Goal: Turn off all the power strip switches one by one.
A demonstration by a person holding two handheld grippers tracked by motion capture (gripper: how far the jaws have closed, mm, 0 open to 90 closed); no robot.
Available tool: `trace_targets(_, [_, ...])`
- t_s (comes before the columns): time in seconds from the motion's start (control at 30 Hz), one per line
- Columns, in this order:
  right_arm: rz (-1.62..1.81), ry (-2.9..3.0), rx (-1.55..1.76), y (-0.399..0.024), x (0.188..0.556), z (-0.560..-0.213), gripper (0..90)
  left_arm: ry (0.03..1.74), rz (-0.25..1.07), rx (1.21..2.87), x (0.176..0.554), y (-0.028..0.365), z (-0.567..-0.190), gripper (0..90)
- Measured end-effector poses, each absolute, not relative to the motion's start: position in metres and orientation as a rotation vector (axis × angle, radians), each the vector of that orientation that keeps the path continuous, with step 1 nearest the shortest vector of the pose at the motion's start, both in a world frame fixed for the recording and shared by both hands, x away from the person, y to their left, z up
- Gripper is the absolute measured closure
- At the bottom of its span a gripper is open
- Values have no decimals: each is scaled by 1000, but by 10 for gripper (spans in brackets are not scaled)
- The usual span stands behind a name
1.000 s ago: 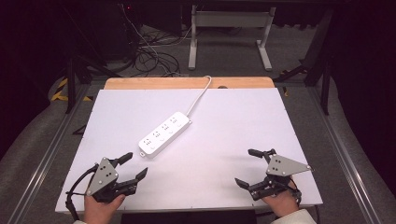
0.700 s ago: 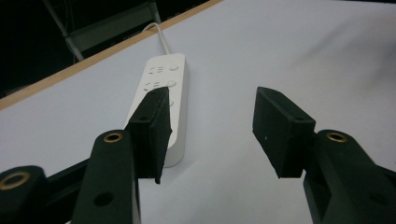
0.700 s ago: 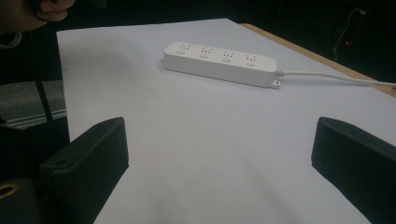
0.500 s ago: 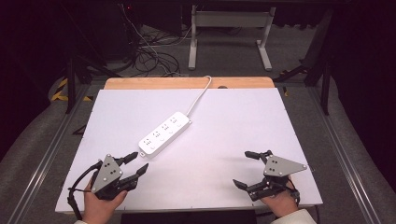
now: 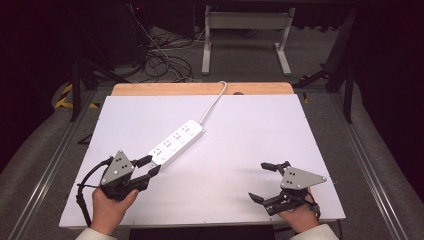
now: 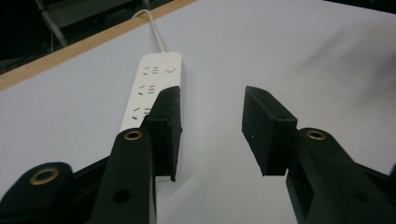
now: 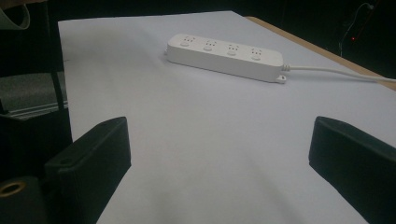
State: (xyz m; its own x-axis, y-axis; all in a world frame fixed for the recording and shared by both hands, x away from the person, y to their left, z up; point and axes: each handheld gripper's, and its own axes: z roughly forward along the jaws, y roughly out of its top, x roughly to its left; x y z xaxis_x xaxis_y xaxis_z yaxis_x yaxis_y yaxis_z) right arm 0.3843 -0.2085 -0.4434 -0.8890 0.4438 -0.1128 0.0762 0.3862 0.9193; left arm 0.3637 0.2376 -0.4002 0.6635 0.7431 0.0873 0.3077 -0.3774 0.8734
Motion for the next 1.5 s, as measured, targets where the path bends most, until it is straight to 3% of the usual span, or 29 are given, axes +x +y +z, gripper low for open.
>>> trace_targets(0.37, [1502, 2321, 455, -208, 385, -444, 63, 834, 632, 1989, 382, 232, -392, 501])
trace_targets(0.9, [1504, 2338, 451, -208, 387, -445, 64, 869, 630, 2011, 414, 222, -390, 486])
trace_targets(1.17, [1503, 2349, 454, -208, 387, -446, 63, 883, 605, 2030, 424, 218, -390, 577])
trace_targets(1.27, [1506, 2351, 451, -208, 387, -446, 63, 869, 458, 2049, 433, 222, -391, 588])
trace_targets(1.5, [1506, 2361, 448, -207, 388, -447, 65, 877, 492, 2090, 436, 219, -394, 652])
